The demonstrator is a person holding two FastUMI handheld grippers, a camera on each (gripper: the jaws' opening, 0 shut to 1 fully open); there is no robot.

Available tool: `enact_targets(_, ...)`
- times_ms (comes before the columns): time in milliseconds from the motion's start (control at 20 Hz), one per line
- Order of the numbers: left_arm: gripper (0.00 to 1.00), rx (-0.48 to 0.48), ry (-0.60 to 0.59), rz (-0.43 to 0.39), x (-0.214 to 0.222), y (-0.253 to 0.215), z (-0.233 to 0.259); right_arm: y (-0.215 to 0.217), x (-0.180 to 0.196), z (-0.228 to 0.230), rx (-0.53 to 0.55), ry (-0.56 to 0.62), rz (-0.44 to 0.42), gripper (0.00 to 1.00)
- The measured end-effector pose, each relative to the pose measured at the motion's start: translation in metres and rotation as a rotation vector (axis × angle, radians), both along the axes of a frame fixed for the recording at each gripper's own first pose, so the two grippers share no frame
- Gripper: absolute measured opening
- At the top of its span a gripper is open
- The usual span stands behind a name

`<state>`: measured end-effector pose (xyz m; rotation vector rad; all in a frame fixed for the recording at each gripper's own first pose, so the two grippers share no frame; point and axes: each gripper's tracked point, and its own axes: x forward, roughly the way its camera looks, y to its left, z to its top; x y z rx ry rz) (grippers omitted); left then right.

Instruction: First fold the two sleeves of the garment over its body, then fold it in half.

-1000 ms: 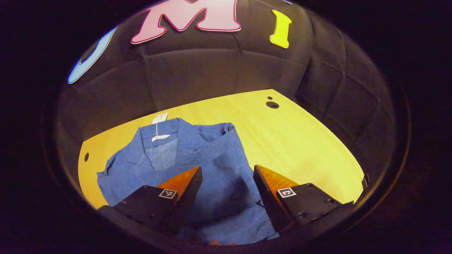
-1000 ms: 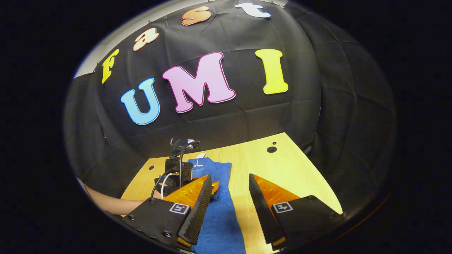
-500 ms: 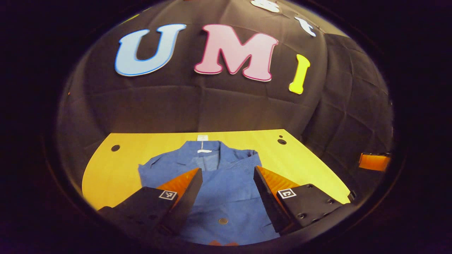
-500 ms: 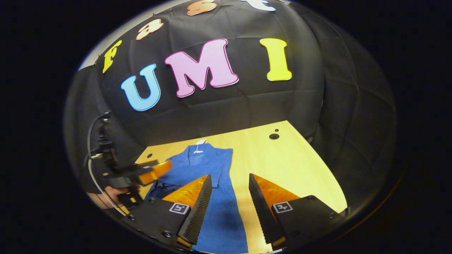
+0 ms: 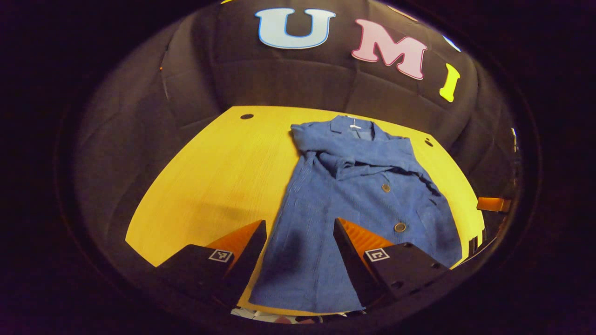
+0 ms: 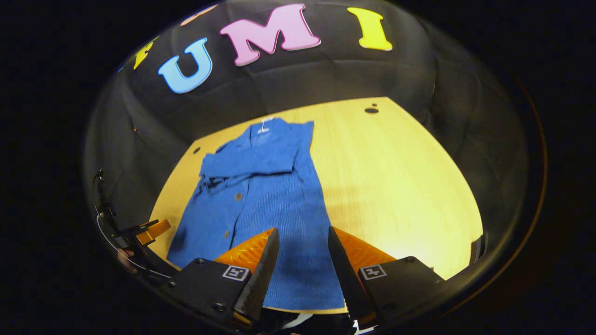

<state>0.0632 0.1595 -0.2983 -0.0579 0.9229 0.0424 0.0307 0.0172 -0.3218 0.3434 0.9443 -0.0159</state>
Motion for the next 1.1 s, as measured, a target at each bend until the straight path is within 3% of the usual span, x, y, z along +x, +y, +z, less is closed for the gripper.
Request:
enact_targets(100,0.86,-0.006,0.059,-0.011,-0.019,0.006,-0.016,0.008,-0.026,-0.016,0.014,0.099,0.012,0.72)
enact_targets(450,0.86,-0.025,0.220,-0.005,-0.042,0.021,-0.044,0.003,-0.075,-0.047,-0.001,0.279,-0.013,0.72)
enact_targets(650,0.85,0.059,0.254,-0.069,-0.048,0.026,-0.046,-0.001,-0.088,-0.057,-0.027,0.337,-0.012,0.72)
enact_targets(1100,0.83,0.090,0.366,-0.075,-0.054,0.008,-0.043,-0.003,-0.101,-0.076,-0.130,0.461,0.053,0.72)
